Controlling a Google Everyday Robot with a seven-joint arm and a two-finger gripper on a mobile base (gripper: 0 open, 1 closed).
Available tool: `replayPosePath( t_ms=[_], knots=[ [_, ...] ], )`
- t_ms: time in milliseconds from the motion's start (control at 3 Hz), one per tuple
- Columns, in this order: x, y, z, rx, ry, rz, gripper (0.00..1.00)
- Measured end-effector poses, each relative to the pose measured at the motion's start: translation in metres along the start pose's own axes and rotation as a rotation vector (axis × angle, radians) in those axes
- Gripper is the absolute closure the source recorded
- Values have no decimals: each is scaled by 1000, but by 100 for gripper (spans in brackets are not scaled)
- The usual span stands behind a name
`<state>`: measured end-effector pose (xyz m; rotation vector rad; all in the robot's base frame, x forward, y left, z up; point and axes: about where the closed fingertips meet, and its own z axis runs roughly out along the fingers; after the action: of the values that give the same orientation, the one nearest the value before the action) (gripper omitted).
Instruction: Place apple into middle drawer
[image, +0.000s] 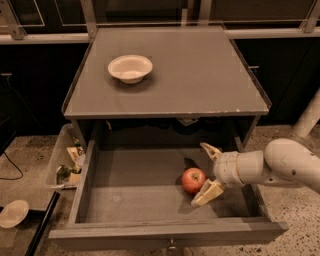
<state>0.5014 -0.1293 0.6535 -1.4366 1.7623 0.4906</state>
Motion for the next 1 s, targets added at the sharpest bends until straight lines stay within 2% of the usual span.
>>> replayPosePath(
  t_ms=[333,1000],
  knots=[
    [-15,5,-27,7,-8,-31,0],
    [-65,-28,-84,-6,17,-156,0]
  ],
)
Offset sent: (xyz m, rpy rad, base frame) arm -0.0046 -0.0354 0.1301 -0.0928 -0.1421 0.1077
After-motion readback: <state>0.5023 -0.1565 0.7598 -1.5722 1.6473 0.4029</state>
